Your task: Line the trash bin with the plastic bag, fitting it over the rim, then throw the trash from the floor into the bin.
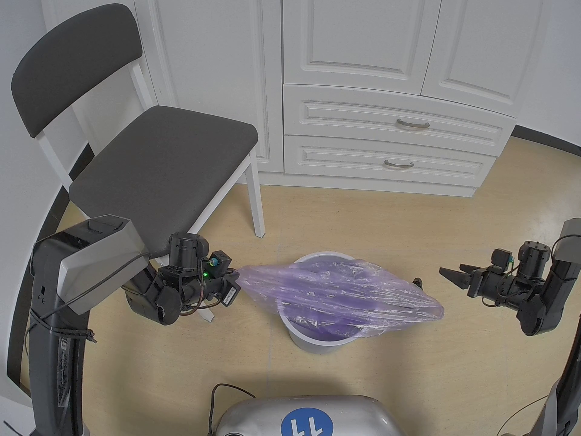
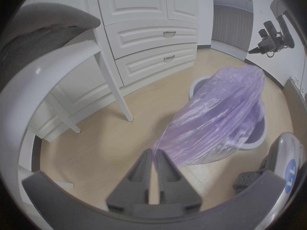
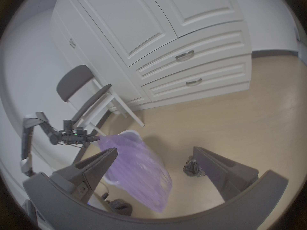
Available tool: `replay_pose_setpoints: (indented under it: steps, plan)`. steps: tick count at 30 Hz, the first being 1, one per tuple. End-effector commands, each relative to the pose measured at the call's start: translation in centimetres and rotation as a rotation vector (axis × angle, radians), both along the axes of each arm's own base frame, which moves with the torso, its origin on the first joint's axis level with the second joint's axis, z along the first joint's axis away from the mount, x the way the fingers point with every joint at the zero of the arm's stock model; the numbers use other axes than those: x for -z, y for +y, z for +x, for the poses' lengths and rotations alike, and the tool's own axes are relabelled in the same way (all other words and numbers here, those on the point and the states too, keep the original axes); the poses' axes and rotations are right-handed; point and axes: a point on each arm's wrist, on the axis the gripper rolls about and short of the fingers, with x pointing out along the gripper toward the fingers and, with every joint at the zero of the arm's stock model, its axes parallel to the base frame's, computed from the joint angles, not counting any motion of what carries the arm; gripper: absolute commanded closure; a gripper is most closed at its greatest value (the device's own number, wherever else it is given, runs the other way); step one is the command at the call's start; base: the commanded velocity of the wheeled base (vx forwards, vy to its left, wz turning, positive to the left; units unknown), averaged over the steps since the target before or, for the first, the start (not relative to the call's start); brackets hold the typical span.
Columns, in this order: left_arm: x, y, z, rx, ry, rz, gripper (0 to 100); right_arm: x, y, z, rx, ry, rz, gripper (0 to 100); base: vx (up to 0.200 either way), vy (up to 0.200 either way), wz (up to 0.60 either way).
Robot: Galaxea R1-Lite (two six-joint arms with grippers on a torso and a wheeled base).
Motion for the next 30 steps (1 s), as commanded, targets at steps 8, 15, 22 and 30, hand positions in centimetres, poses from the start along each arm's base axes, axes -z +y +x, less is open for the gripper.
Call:
replay_pose_setpoints:
  steps: [8, 15, 22, 30]
  plan:
    - [-2.5, -0.9, -1.9, 0.08, -0.006, -0.088, 0, -7.3, 18.9, 4.1, 0.111, -0.119, -0.461, 0, 0.0, 0.0, 0.0]
    - [-3.9, -0.6, -3.2, 0.14, 0.0, -0.118, 0, -5.4, 22.7, 5.2, 0.056, -0.063, -0.716, 0, 0.0, 0.0, 0.0]
    - [-3.9, -0.5, -3.5, 0.167, 0.011, -0.13, 0, -1.9, 24.1, 5.6, -0.067, -0.115, -0.908, 0, 0.0, 0.0, 0.0]
    - [-3.5, -0.7, -3.2, 0.172, -0.024, -0.119, 0, 1.1, 25.5, 5.9, -0.114, -0.081, -0.936, 0, 0.0, 0.0, 0.0]
